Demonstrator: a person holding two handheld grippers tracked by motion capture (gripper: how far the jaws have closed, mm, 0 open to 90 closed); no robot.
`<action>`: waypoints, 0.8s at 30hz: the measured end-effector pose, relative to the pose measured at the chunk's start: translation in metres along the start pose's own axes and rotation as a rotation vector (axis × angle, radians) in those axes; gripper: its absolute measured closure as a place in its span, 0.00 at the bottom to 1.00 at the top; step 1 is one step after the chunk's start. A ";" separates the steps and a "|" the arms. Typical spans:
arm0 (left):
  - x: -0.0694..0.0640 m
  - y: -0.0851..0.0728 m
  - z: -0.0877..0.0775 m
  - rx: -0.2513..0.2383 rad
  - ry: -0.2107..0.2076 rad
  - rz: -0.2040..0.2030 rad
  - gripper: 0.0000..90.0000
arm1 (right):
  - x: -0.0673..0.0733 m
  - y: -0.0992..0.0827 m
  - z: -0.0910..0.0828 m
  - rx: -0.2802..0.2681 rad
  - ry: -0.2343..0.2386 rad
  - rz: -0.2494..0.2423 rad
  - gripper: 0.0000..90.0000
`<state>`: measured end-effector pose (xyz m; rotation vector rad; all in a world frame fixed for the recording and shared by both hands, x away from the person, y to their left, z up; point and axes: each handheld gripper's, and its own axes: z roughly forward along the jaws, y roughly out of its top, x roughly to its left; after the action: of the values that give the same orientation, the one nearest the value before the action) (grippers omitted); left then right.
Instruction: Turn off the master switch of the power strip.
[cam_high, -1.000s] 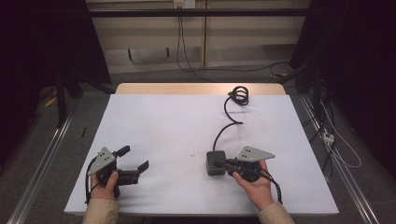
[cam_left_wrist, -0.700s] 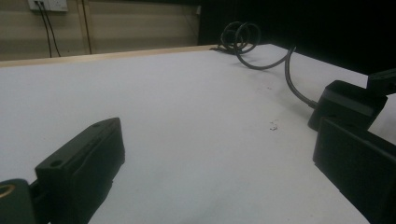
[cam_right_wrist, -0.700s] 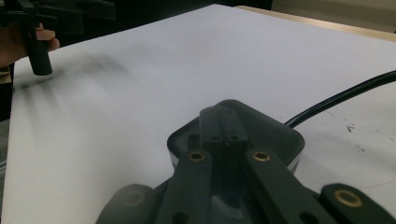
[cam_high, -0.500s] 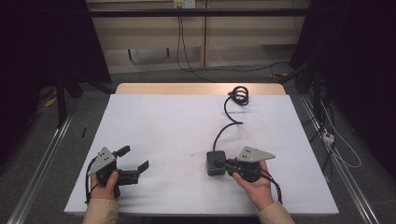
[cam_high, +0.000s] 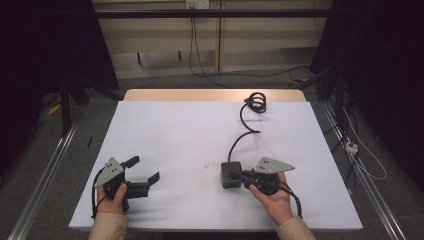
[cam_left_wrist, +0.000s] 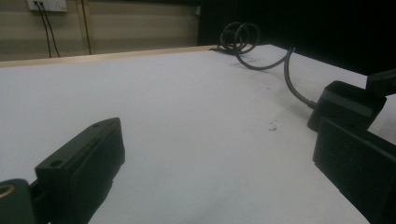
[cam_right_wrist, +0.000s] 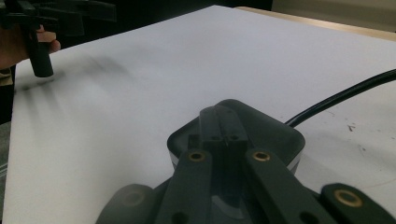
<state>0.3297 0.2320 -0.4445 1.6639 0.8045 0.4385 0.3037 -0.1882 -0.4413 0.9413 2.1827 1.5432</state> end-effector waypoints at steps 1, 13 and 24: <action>0.000 0.000 0.000 0.001 0.000 0.000 0.02 | 0.000 0.000 0.000 0.000 0.001 0.000 1.00; 0.000 0.000 0.000 0.000 -0.001 0.000 0.02 | 0.000 -0.001 0.000 -0.001 0.000 0.001 1.00; 0.001 0.000 0.000 0.001 -0.001 0.001 0.02 | -0.002 -0.002 -0.002 -0.019 -0.017 0.003 1.00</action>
<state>0.3307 0.2325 -0.4443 1.6656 0.8028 0.4378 0.3035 -0.1914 -0.4421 0.9489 2.1521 1.5497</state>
